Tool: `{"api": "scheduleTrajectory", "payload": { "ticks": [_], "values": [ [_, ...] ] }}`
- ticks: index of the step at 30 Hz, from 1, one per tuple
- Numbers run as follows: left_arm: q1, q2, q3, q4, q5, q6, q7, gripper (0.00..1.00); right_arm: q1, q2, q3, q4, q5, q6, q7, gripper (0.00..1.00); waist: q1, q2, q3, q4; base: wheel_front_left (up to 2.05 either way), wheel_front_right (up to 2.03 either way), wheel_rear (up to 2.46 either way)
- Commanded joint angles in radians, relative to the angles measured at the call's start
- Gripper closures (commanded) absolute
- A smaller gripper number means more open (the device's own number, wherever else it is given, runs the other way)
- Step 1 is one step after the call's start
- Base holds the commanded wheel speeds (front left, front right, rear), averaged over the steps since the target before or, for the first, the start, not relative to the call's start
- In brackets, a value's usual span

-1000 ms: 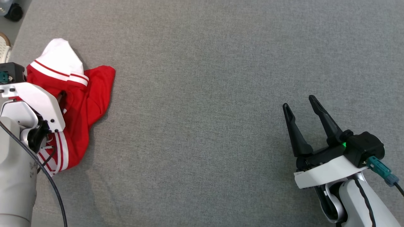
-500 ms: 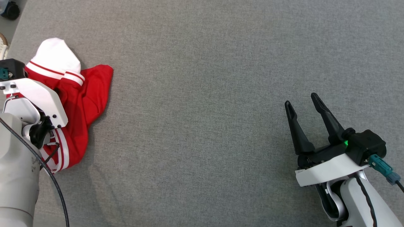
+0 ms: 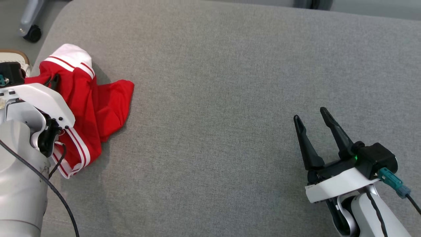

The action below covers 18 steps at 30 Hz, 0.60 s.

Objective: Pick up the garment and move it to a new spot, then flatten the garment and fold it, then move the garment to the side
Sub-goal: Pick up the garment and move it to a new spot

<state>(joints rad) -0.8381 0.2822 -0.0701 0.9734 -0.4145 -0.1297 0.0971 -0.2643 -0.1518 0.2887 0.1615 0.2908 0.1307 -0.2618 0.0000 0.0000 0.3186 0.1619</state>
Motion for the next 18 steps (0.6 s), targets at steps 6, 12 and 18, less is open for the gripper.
{"api": "scheduleTrajectory", "payload": {
  "ticks": [6,12,18],
  "values": [
    [0.039,-0.006,-0.015,-0.054,-0.019,-0.001,-0.105,1.00,0.032,0.005,-0.004,0.009,-0.004,0.000,-0.004,0.00,0.0000,0.0000,-0.067,0.004,0.00,0.00,0.00],
    [0.087,-0.023,-0.031,-0.132,-0.046,-0.001,-0.192,1.00,0.059,0.015,-0.009,0.014,-0.007,0.000,-0.004,0.00,0.0000,0.0000,-0.124,-0.002,0.00,0.00,0.00],
    [0.140,-0.041,-0.045,-0.239,-0.074,-0.001,-0.263,1.00,0.085,0.025,-0.021,0.015,-0.012,0.000,-0.004,0.00,0.0000,0.0000,-0.173,-0.020,0.00,0.00,0.00]
  ]
}}
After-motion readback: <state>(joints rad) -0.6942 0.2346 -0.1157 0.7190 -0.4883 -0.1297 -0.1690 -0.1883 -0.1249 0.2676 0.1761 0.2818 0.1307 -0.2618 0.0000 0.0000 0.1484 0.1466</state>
